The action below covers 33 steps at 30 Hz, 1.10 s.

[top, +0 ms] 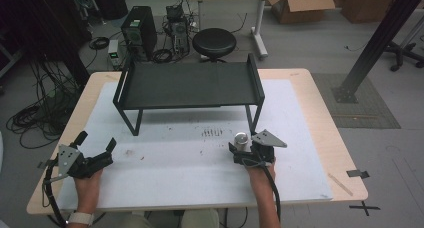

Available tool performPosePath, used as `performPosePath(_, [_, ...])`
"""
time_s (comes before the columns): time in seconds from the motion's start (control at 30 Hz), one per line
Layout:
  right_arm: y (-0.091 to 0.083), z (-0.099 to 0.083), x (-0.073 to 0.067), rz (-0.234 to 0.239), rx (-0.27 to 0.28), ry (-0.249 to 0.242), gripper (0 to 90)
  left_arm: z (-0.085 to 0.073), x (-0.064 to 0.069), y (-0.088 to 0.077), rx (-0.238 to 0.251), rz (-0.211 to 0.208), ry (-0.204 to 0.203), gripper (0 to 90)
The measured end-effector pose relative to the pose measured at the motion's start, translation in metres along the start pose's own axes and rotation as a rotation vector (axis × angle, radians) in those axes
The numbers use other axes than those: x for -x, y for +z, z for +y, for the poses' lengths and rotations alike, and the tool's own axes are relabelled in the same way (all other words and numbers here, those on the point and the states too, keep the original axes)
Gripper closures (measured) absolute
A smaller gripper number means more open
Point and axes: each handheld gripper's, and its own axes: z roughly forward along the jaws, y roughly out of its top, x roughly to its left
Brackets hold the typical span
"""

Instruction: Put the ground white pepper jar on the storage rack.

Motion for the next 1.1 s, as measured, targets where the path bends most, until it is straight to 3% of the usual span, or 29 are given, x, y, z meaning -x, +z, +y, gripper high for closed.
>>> performPosePath(0.27, [0.0026,-0.0017,0.003,0.019,-0.033,0.028,20.8,-0.0001,-0.0001,0.0,0.001,-0.001,-0.002,0.3])
performPosePath(0.87, [0.001,0.0004,0.0016,0.043,-0.029,0.004,46.2,-0.0001,0.0,-0.0001,0.001,-0.001,-0.002,0.3])
performPosePath(1.1, [0.0011,0.0021,-0.0001,0.036,-0.03,-0.008,48.3,0.0,-0.0001,-0.0002,0.001,-0.001,-0.002,0.2])
